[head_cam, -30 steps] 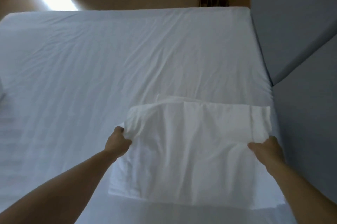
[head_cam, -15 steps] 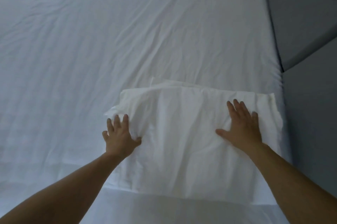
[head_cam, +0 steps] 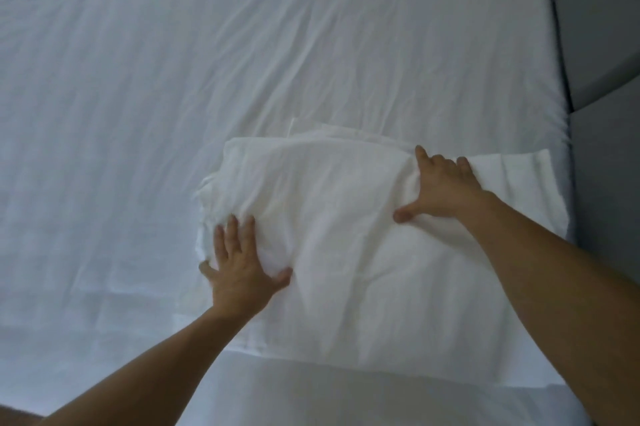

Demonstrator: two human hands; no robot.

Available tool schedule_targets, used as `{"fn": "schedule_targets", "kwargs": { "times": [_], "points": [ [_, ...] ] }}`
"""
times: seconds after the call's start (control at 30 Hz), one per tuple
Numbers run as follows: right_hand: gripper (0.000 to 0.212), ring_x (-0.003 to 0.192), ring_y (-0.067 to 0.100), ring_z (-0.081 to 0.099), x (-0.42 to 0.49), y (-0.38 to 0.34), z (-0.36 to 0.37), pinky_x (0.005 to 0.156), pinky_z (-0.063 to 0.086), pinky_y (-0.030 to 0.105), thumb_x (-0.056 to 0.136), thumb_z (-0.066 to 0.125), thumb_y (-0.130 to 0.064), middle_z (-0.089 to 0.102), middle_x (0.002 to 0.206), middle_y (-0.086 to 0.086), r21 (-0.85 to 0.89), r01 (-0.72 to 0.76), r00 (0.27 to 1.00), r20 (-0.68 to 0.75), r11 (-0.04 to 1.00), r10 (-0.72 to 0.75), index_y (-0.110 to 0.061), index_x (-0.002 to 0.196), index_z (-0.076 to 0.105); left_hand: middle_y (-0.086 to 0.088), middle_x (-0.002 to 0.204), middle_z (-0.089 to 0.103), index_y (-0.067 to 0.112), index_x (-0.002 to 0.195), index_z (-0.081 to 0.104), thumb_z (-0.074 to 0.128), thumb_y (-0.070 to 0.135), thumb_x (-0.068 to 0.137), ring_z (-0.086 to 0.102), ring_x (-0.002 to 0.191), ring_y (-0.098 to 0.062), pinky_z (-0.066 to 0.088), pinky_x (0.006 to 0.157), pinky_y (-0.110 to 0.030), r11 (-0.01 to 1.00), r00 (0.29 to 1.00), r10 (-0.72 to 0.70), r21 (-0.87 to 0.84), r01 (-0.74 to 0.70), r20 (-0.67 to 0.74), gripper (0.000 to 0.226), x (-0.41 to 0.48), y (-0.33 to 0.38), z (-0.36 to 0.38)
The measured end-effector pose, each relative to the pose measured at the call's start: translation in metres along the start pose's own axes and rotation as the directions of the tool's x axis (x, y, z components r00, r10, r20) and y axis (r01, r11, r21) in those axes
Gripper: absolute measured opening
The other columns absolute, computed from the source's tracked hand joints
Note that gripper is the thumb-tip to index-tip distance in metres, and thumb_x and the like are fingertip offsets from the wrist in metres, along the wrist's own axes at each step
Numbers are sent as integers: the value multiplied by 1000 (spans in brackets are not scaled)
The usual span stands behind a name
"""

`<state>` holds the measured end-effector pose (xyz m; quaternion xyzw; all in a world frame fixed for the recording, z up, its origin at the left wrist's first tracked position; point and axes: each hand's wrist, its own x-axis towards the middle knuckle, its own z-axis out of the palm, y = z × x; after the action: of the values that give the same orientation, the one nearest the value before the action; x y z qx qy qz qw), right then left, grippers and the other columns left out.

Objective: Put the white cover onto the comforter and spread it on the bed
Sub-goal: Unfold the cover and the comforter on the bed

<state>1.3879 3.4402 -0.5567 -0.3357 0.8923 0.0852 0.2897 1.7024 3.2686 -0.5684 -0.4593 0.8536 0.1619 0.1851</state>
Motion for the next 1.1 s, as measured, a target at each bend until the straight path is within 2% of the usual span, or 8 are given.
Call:
{"fn": "schedule_targets", "kwargs": {
  "times": [0.17,0.27,0.33,0.5,0.73,0.9,1.0,1.1],
  "points": [
    [119,129,31,45,-2,-1,-5,108,33,43,55,62,-91,47,140,12,-40,28,1000,-2,999,-28,-18,146,35,-9,163,-4,35,152,-17,75,80,53,4,148,-44,23,111,-70,828,892,-412,-332,451,183,143,4,-17,-2],
    [120,148,28,20,-5,-5,3,118,19,45,60,66,-84,22,160,10,47,22,999,28,999,-23,-18,152,26,-21,153,23,31,153,-13,80,76,52,29,138,-48,32,111,-60,785,859,-450,-350,511,244,145,1,-22,-2],
    [119,141,28,35,-7,-8,6,113,26,42,59,75,-76,37,154,9,154,-18,1000,26,988,14,-16,150,27,-20,142,39,27,153,-2,85,68,54,44,128,-44,41,105,-54,785,857,-437,-349,511,272,138,5,-25,-6],
    [115,125,29,54,-19,-18,0,103,36,42,56,82,-66,56,138,7,264,-120,991,84,957,101,-21,147,29,-3,97,68,16,104,61,86,25,65,66,92,-28,56,86,-45,766,921,-286,-515,385,264,48,7,-24,-19],
    [94,97,24,60,-61,-17,6,82,51,34,62,88,-50,60,126,7,564,-266,963,196,782,186,-15,139,47,-14,117,66,15,124,56,73,27,80,60,109,-37,46,82,-39,981,1000,-19,-194,18,-5,49,43,10,-76],
    [77,93,27,69,-91,0,28,93,55,42,48,90,-55,71,108,6,852,-364,918,260,376,300,-17,112,67,-10,139,52,26,152,30,67,27,83,38,133,-35,28,107,-47,943,882,226,-133,-305,-414,78,87,80,-134],
    [66,98,29,69,-102,4,43,96,53,38,67,85,-52,72,107,10,872,-433,876,346,229,337,-11,116,70,-5,165,6,28,158,-4,72,49,80,-1,152,-29,11,117,-51,953,918,279,-39,-301,-280,111,85,107,-120],
    [104,118,33,59,-103,11,60,101,47,42,60,68,-81,60,131,11,749,-504,814,246,430,526,-10,135,54,-3,165,-13,28,156,-13,71,60,79,-11,152,-28,14,117,-59,985,985,164,-42,-166,-59,118,57,89,-70]
  ]
}}
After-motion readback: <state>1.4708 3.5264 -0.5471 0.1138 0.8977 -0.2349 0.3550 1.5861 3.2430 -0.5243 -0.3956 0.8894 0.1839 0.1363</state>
